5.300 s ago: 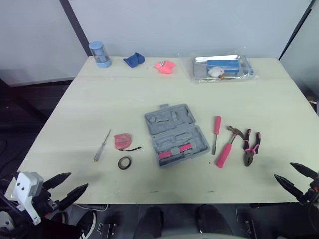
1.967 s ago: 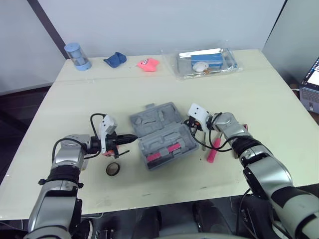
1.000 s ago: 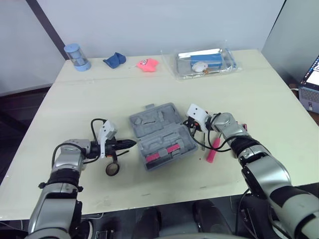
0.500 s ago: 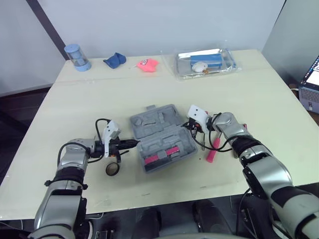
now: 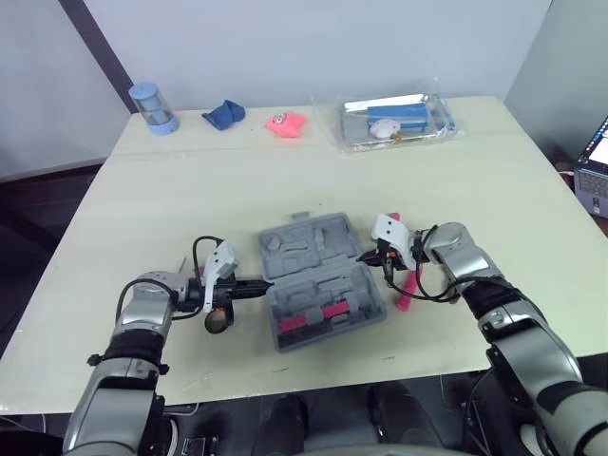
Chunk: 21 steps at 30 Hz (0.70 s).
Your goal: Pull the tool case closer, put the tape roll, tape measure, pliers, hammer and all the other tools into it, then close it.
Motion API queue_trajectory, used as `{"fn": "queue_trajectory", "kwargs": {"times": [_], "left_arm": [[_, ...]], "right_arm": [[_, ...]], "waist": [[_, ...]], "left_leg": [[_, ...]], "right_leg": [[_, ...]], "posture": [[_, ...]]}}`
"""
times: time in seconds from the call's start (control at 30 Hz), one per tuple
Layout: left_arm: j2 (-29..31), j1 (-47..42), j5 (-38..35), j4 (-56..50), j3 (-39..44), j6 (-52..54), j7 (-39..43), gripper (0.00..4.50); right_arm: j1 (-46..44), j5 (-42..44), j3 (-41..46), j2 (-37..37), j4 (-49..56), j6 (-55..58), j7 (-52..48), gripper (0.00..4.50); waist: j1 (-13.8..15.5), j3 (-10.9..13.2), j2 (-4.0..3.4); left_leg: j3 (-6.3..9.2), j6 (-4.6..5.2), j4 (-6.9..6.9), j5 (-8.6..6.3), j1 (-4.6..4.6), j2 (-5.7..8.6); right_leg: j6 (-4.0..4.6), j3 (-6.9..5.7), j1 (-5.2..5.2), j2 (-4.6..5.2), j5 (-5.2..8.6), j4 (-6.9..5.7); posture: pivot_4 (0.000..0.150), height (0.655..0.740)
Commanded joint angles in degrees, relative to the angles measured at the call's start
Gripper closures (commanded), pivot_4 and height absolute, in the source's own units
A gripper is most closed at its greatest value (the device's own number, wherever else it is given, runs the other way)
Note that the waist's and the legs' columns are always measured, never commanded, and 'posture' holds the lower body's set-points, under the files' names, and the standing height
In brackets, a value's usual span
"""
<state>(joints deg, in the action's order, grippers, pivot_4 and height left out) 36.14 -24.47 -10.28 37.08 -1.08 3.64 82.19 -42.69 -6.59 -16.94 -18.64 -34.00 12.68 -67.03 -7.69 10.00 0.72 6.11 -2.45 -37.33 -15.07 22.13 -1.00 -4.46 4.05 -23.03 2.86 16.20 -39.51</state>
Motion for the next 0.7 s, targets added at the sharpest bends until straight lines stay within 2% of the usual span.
{"fn": "queue_trajectory", "kwargs": {"times": [0.03, 0.37, 0.7], "left_arm": [[-0.34, 1.38, -1.25, -6.23, -2.03, 1.2, 2.28, 4.5], [-0.34, 4.9, -1.13, -13.33, -4.55, 3.44, 2.71, 4.5], [-0.71, 5.35, -0.42, -13.92, -7.21, 1.95, 3.32, 4.5]], "right_arm": [[3.42, 2.33, -1.86, -0.79, 8.51, 4.55, -3.67, 4.44], [14.88, 5.92, -3.64, -7.53, 28.55, 16.2, -6.63, 4.44], [21.01, 9.62, -2.92, -11.16, 38.69, 24.0, -5.06, 4.44]], "waist": [[0.51, 0.0, 0.0], [2.35, -0.01, 0.01], [2.94, -0.01, 0.02]], "left_leg": [[-0.01, 0.01, -0.01, -0.01, 0.0, 0.0], [-0.01, 0.19, -0.06, -0.11, 0.01, 0.0], [-0.03, 0.21, -0.08, -0.12, 0.03, 0.0]], "right_leg": [[0.0, 0.0, 0.0, 0.0, 0.0, 0.0], [0.0, 0.0, 0.0, -0.01, 0.01, -0.02], [0.0, 0.0, 0.02, 0.0, 0.01, 0.05]], "posture": [[0.15, 0.74], [0.15, 0.74], [0.15, 0.74]]}}
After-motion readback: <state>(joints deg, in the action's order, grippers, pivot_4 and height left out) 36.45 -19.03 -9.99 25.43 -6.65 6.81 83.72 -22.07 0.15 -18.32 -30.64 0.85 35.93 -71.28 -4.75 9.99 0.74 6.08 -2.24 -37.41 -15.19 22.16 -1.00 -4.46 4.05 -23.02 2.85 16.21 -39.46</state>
